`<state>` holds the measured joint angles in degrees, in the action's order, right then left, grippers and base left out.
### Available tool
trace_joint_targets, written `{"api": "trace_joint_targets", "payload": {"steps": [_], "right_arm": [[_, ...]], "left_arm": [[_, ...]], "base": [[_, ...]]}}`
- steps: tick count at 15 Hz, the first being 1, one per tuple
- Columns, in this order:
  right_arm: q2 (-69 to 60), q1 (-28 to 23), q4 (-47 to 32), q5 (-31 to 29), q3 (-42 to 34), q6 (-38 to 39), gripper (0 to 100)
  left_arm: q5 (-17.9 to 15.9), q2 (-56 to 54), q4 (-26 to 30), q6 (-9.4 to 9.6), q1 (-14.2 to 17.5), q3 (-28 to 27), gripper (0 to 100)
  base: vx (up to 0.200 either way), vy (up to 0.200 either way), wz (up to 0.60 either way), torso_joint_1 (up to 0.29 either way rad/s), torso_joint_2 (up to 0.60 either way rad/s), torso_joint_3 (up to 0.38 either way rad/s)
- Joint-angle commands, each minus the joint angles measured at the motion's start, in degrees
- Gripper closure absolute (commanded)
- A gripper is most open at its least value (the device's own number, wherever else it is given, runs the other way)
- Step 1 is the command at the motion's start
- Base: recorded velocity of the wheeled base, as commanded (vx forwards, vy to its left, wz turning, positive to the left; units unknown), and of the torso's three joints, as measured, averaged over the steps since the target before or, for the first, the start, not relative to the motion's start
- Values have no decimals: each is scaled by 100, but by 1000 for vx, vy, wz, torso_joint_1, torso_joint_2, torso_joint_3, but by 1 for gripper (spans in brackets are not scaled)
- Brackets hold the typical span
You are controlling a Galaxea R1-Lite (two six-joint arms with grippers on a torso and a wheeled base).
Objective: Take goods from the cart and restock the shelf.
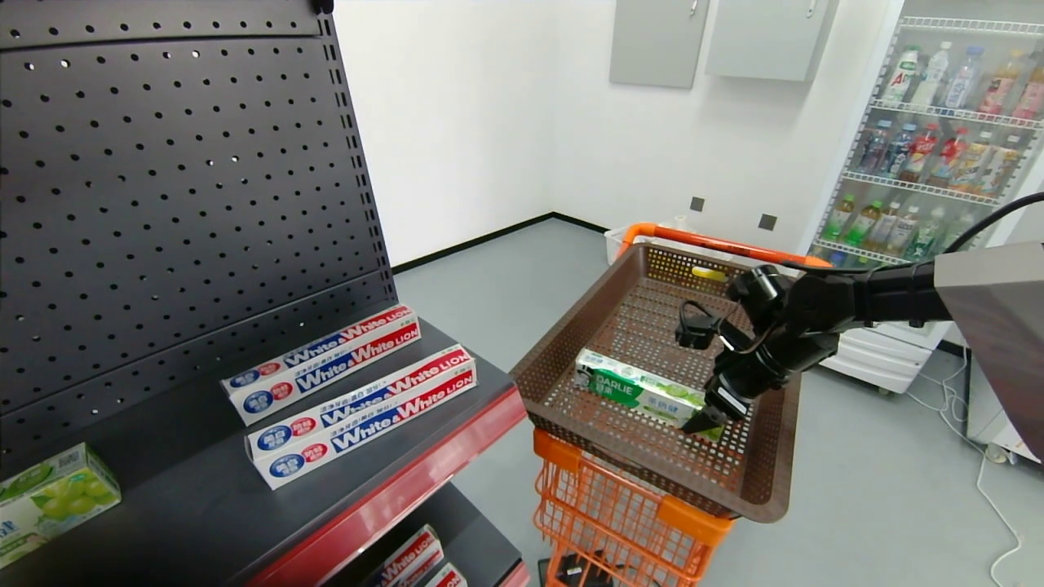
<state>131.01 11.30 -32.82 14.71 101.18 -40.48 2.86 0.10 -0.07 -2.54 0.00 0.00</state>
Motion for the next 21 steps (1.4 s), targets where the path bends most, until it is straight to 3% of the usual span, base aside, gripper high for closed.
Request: {"api": "trace_joint_targets", "payload": {"steps": [1,11,21], "right_arm": [[56,13,30,5,7,-3,100],[-67,56,-5,32,-99,6,100],[-1113,-49,-278,-127,-494,-3,100]], "left_arm": [[4,8,-1,-1,0,0,0],[4,8,-1,-1,0,0,0],[4,8,-1,-1,0,0,0]], "base": [[0,0,0,0,0,0],[0,0,0,0,0,0],[0,0,0,0,0,0]]}}
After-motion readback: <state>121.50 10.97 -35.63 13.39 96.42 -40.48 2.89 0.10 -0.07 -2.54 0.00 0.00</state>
